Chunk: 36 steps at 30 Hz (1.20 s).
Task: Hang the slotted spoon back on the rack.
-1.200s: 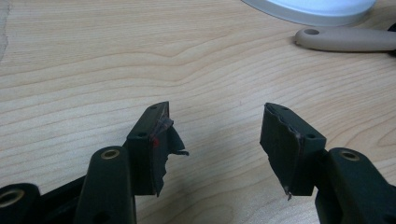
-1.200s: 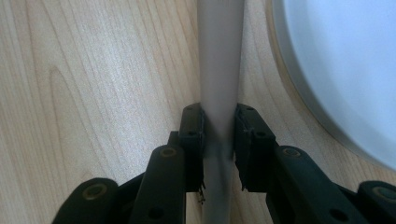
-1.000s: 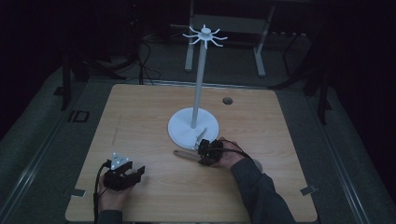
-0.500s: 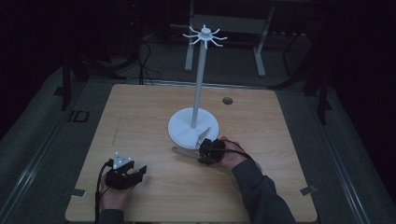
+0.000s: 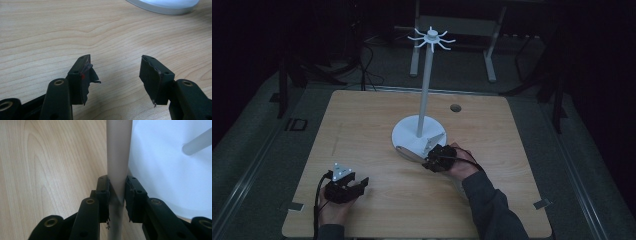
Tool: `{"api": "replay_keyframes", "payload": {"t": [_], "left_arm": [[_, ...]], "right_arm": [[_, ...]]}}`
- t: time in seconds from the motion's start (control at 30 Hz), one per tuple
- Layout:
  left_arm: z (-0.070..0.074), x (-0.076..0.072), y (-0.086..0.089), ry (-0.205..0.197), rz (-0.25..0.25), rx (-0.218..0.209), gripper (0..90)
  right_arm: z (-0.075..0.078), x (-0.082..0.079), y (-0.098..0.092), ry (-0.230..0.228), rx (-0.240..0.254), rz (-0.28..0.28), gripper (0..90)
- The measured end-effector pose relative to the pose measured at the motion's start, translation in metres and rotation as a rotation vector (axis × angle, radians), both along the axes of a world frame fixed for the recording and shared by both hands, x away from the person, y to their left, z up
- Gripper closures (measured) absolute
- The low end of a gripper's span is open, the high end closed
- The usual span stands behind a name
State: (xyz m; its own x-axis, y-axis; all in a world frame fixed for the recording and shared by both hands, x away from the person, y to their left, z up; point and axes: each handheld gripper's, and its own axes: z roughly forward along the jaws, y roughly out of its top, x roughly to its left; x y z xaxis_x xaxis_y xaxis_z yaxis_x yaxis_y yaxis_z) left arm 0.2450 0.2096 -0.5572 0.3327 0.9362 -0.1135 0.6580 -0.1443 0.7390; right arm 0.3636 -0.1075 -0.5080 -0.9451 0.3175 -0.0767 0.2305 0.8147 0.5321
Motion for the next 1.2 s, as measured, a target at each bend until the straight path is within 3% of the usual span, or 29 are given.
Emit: {"api": "replay_keyframes", "payload": {"t": [0.3, 1.2], "left_arm": [[0.0, 0.0, 0.0, -0.001, 0.0, 0.001, 43.1], [0.0, 0.0, 0.0, -0.003, 0.004, 0.002, 43.1]], "right_arm": [[0.015, 0.0, -0.01, -0.043, 0.114, -0.055, 74.4], [0.045, 0.004, -0.031, -0.162, 0.317, -0.193, 74.4]]}}
